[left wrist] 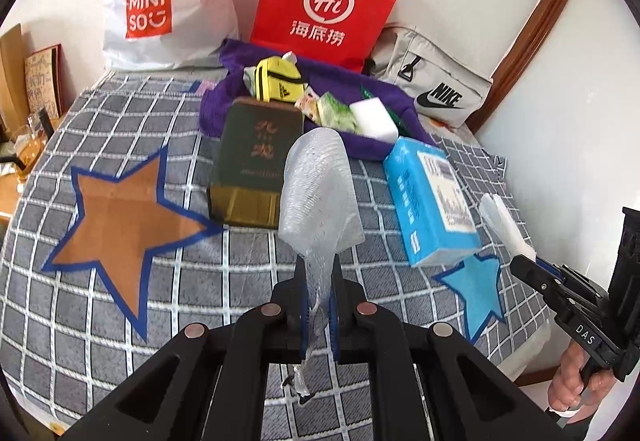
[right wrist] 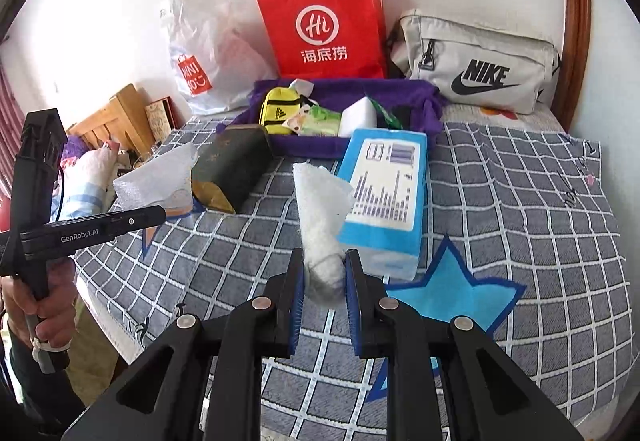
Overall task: Organize soft objects
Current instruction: 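Carry the mesh bag with the left tool to the towel while the right tool carries the tissue, then lower the mesh bag onto the towel and open the left tool while the right tool releases the tissue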
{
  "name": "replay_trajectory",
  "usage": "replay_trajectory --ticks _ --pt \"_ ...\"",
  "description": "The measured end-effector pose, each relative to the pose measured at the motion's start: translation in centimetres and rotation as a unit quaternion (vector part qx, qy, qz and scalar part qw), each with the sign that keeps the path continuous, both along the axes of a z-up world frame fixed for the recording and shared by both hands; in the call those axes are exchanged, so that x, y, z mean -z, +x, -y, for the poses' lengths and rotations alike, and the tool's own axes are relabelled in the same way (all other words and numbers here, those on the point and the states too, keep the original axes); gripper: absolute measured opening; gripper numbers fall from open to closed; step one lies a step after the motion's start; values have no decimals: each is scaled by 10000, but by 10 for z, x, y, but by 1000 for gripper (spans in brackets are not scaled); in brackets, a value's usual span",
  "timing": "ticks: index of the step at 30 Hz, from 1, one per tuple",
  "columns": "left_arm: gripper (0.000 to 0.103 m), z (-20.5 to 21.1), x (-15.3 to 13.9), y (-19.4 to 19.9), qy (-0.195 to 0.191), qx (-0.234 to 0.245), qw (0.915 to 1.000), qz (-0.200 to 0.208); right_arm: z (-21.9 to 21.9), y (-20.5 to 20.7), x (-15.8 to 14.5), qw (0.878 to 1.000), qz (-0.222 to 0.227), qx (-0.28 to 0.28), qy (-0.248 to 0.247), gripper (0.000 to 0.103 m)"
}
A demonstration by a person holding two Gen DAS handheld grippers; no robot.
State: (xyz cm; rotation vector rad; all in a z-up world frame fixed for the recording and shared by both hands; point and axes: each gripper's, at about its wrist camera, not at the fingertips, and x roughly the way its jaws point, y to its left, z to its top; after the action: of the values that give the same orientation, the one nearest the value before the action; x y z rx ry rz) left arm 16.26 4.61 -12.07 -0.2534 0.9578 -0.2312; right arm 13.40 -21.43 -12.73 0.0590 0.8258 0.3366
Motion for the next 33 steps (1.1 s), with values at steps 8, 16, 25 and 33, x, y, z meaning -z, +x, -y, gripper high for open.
replay_trajectory --ticks 8,16,25,33 --pt "8 4 -19 28 73 -15 9999 138 2 28 -20 9998 176 67 0 19" --pt "8 8 -38 62 198 -38 9993 312 8 65 -38 9993 350 146 26 19" --pt "8 7 -45 106 283 -128 9989 357 10 116 -47 9988 418 246 85 19" --pt "8 7 -43 143 323 -174 9988 326 3 154 -50 9986 508 166 -6 19"
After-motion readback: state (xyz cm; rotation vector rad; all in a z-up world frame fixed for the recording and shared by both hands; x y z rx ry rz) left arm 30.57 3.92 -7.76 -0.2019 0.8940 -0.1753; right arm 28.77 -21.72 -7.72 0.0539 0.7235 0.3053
